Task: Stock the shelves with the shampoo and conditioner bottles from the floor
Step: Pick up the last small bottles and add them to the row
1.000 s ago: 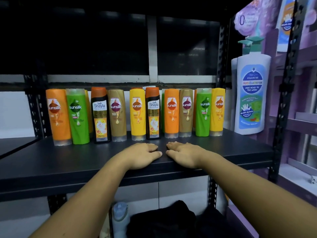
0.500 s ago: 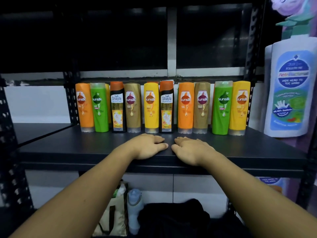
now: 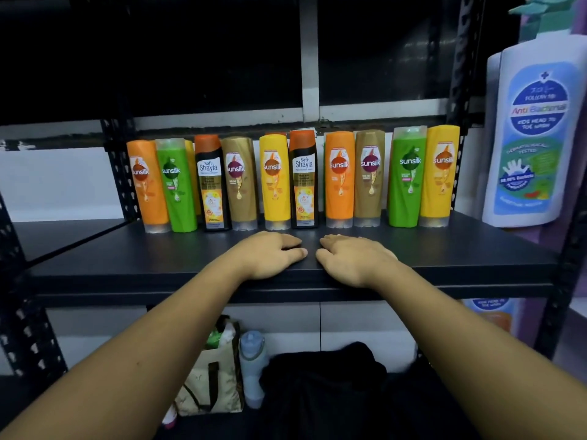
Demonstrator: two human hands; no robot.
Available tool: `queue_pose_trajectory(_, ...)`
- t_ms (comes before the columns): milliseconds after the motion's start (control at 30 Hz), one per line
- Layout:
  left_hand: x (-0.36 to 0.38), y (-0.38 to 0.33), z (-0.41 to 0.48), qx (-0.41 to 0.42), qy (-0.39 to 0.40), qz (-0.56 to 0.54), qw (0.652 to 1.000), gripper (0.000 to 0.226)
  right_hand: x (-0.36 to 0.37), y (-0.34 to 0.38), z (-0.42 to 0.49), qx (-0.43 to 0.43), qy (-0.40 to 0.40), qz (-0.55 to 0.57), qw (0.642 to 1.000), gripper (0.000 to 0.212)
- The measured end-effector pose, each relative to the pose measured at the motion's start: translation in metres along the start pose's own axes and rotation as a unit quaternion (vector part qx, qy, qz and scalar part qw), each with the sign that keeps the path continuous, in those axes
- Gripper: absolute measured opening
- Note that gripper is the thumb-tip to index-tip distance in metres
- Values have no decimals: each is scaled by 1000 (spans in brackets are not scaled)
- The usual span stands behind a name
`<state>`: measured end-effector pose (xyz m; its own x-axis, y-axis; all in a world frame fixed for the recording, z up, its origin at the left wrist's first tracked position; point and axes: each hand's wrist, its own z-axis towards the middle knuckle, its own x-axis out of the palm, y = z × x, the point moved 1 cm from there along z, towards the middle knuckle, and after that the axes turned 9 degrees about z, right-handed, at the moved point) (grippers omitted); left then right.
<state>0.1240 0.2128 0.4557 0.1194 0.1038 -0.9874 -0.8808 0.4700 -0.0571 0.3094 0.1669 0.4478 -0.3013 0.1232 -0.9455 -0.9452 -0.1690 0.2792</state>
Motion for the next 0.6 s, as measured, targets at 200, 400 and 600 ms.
queue_pose_trajectory(200,3,6,1,42,9,-11,999,54,4,2,-1,5,-25,-18,1000,52)
queue_pose_trajectory(400,11,16,18,89,32,10,995,57,10,-4,2,-14,-59,-30,998,46)
queue_pose_trajectory(600,11,17,18,90,88,11,992,61,8,-1,4,-32,-45,8,998,51)
